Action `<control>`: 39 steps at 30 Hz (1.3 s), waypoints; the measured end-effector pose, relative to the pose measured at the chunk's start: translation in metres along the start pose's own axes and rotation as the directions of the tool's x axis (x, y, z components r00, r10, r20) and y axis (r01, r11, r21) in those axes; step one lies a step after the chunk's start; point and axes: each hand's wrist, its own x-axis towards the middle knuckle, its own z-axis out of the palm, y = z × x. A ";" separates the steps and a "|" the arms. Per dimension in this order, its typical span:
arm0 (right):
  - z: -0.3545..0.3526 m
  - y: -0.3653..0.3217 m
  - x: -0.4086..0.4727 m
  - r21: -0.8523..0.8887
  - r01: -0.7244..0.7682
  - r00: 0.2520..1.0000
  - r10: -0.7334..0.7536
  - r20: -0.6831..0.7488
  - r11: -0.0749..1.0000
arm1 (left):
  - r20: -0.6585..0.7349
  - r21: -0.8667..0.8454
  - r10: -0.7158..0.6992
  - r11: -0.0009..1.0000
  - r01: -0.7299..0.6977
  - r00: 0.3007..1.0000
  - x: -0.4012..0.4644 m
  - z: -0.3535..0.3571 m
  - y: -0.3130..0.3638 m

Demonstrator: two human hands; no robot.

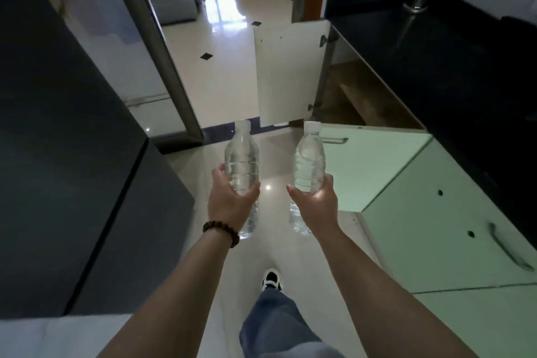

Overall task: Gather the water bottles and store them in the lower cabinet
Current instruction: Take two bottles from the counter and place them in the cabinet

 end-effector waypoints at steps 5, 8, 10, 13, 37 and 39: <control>0.042 -0.051 0.092 0.045 -0.008 1.000 0.007 0.005 0.999 | 0.022 0.083 0.058 0.995 -0.060 0.998 0.112 0.009 0.046; 0.055 -0.074 0.138 0.068 -0.014 1.000 0.015 -0.011 0.998 | 0.073 0.085 0.084 0.992 -0.090 0.994 0.164 0.021 0.063; 0.061 -0.085 0.165 0.078 -0.015 0.999 0.017 -0.031 0.997 | 0.104 0.084 0.096 0.991 -0.105 0.990 0.196 0.032 0.070; 0.069 -0.096 0.208 0.097 -0.035 0.996 0.043 -0.081 0.995 | 0.162 0.084 0.105 0.989 -0.120 0.981 0.245 0.052 0.079; 0.123 -0.125 0.434 0.348 -0.332 0.565 0.480 -0.671 0.877 | 0.874 0.118 0.106 0.901 -0.417 0.475 0.530 0.255 0.164; 0.112 -0.116 0.436 0.365 -0.355 0.518 0.506 -0.690 0.861 | 0.905 0.120 0.085 0.889 -0.442 0.416 0.521 0.275 0.165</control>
